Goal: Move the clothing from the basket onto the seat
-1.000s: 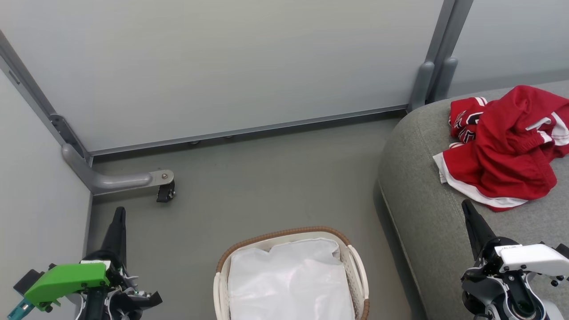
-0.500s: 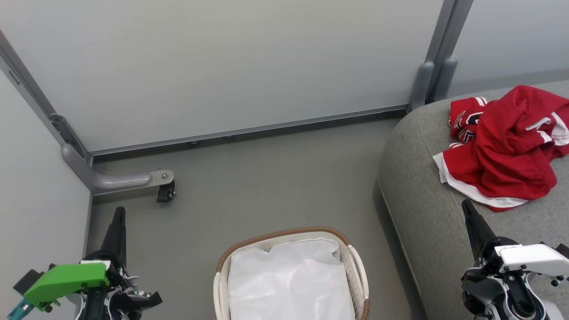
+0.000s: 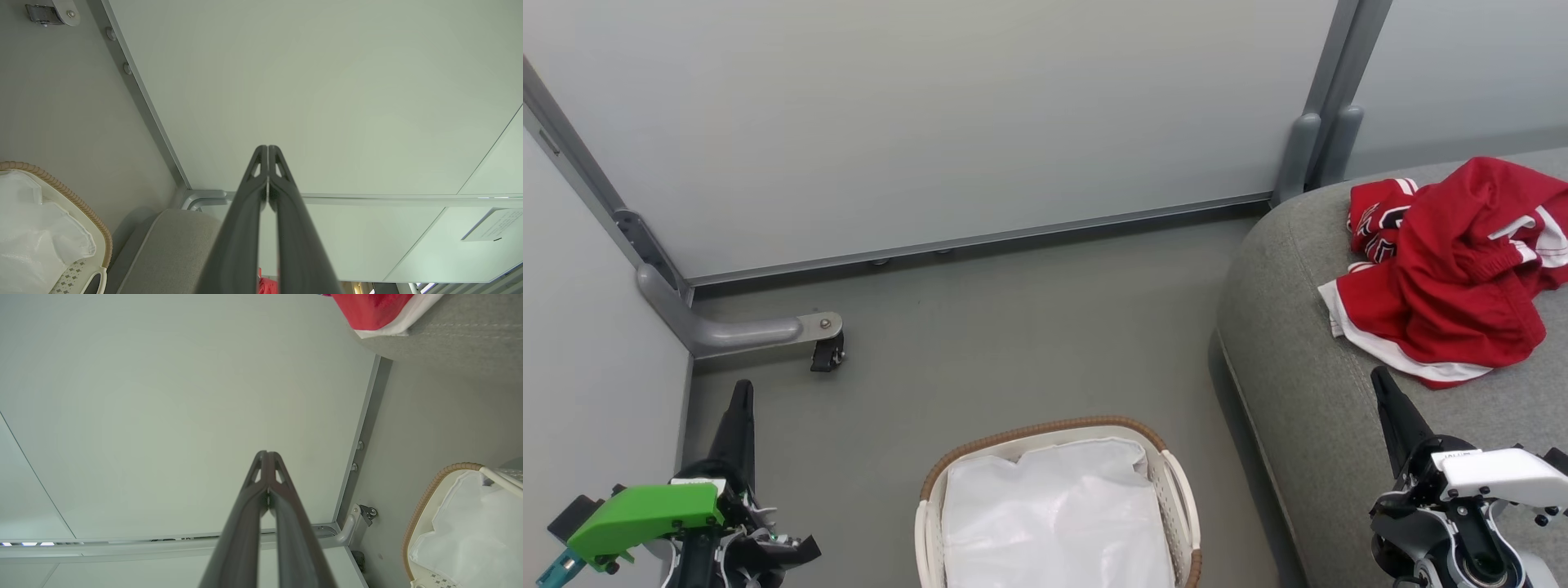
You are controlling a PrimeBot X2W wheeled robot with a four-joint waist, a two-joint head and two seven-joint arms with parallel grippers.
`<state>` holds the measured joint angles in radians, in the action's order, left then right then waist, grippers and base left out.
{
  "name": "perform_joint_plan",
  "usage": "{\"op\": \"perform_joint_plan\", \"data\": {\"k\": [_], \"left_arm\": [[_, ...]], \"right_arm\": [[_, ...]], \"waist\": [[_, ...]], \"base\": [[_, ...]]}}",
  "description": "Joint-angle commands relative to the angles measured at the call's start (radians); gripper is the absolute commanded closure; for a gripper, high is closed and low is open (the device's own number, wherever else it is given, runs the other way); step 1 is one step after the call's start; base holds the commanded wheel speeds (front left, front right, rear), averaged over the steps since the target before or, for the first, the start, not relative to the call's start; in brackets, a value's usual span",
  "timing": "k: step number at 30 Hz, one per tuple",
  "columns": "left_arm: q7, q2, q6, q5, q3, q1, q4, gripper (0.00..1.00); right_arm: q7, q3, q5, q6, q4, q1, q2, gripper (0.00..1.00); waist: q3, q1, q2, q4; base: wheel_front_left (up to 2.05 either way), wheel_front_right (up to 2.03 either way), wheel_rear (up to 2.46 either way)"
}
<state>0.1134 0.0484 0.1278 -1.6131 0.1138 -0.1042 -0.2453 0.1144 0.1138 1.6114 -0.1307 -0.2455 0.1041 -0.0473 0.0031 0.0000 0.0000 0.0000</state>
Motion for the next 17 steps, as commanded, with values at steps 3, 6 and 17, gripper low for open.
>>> {"op": "perform_joint_plan", "data": {"k": [3,6,17], "left_arm": [[0.005,0.005,0.005,0.001,0.003,-0.009,0.002,1.0],[0.005,0.005,0.005,0.001,0.003,-0.009,0.002,1.0],[0.004,0.005,0.005,0.001,0.003,-0.009,0.002,1.0]], "right_arm": [[0.003,0.002,0.003,0.0,0.003,0.008,-0.006,1.0],[0.003,0.002,0.003,0.0,0.003,0.008,-0.006,1.0],[0.003,0.002,0.003,0.0,0.003,0.008,-0.006,1.0]], "waist": [[0.0,0.0,0.0,0.0],[0.0,0.0,0.0,0.0],[0.0,0.0,0.0,0.0]], "base": [[0.0,0.0,0.0],[0.0,0.0,0.0],[0.0,0.0,0.0]]}}
